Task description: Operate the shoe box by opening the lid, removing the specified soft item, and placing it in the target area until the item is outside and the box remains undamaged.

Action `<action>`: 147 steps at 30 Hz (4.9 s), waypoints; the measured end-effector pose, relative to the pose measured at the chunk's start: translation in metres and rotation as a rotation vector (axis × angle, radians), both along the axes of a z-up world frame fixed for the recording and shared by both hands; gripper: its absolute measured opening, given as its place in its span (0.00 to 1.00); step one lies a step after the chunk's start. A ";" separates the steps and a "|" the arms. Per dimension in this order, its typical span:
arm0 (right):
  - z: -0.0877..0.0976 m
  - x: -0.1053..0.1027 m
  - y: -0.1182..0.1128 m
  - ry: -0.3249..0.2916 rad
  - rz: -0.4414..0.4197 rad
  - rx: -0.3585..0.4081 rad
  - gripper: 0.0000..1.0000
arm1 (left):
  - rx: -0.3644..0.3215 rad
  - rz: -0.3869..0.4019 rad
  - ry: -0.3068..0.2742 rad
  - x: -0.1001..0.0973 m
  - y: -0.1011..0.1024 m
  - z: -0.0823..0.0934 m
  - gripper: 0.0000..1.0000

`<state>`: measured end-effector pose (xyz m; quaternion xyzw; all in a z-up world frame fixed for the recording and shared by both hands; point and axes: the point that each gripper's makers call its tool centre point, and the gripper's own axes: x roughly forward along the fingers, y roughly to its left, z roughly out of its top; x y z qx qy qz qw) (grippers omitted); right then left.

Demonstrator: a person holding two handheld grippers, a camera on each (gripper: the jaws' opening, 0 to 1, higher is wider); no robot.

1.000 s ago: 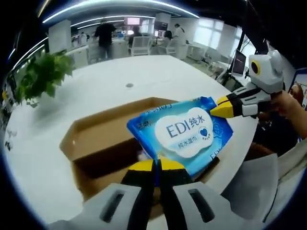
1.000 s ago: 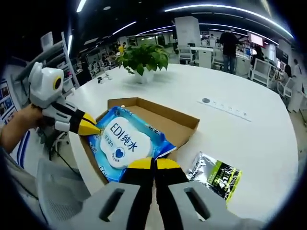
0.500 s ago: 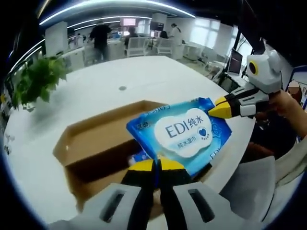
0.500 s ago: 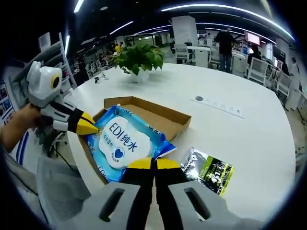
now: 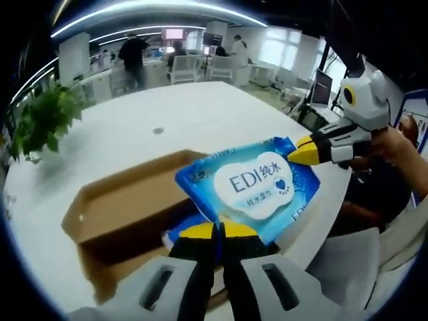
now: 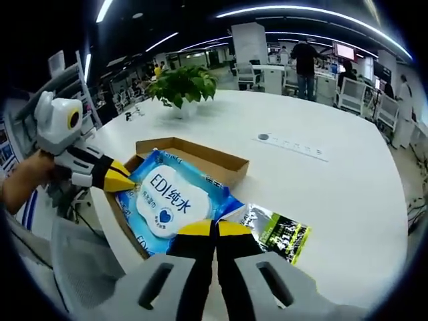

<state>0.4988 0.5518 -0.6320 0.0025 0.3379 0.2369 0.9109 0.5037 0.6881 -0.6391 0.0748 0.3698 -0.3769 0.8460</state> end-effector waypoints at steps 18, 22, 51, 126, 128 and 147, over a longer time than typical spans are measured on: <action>-0.010 -0.005 -0.056 0.013 -0.057 -0.024 0.00 | -0.026 -0.052 0.009 -0.004 -0.057 -0.007 0.00; -0.013 -0.004 -0.068 0.018 -0.062 -0.035 0.00 | -0.023 -0.065 0.007 -0.005 -0.068 -0.010 0.00; -0.068 0.024 -0.116 0.101 -0.095 -0.083 0.00 | 0.032 -0.112 0.055 0.025 -0.119 -0.066 0.00; -0.114 0.048 -0.129 0.079 -0.141 -0.100 0.26 | 0.119 -0.240 -0.073 0.043 -0.122 -0.061 0.15; -0.111 0.044 -0.128 0.075 -0.138 -0.101 0.26 | 0.106 -0.239 -0.080 0.043 -0.120 -0.056 0.17; -0.080 0.011 -0.121 0.076 -0.109 -0.139 0.41 | 0.062 -0.221 -0.052 0.030 -0.089 -0.038 0.31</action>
